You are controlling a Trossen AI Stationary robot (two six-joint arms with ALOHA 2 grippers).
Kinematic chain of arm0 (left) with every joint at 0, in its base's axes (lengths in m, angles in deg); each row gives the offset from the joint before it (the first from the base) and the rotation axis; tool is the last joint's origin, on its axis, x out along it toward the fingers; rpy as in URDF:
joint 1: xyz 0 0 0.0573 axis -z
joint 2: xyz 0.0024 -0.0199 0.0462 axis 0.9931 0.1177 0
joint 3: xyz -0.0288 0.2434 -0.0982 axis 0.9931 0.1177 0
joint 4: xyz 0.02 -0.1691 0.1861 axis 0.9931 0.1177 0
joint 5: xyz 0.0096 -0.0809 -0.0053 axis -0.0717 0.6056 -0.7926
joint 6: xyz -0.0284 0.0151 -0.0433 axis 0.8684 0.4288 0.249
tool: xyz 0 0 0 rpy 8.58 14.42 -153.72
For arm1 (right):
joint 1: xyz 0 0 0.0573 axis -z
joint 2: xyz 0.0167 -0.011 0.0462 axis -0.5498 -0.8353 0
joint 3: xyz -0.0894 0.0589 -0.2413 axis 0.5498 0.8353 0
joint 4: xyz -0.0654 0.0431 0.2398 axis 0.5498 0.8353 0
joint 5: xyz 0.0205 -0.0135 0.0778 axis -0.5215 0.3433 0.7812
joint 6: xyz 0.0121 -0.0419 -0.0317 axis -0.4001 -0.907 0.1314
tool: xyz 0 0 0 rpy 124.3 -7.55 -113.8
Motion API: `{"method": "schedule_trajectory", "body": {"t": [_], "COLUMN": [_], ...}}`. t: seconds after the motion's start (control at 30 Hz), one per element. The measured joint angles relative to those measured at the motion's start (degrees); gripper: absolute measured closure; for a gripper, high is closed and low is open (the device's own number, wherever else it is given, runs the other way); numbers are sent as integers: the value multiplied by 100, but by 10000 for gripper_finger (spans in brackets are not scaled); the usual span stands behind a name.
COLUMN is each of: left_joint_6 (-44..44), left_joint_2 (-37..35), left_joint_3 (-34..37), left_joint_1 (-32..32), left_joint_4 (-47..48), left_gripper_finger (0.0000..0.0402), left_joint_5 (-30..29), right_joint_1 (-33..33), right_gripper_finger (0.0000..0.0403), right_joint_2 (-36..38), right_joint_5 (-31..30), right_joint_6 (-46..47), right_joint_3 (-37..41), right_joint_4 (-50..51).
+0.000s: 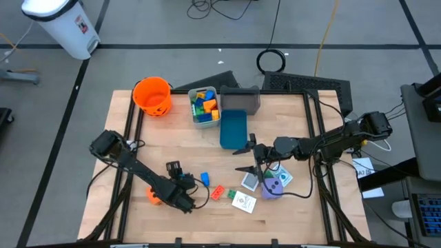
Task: Pick & Place Toys
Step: Put the light blue 1 stud gamepiece into the white bin
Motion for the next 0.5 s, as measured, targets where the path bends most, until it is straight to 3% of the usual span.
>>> {"method": "schedule_trajectory", "body": {"t": [0.33,0.5], "left_joint_6": [568,700], "left_joint_2": [-77,-77], "left_joint_3": [33,31], "left_joint_1": [-195,-279], "left_joint_4": [500,535], "left_gripper_finger": [164,215], "left_joint_5": [-143,-137], "right_joint_1": [0,0], "right_gripper_finger": [122,122], "right_joint_2": [0,0], "right_joint_5": [-2,0], "right_joint_6": [1,1], "right_joint_3": [0,0], "right_joint_4": [-44,-44]}}
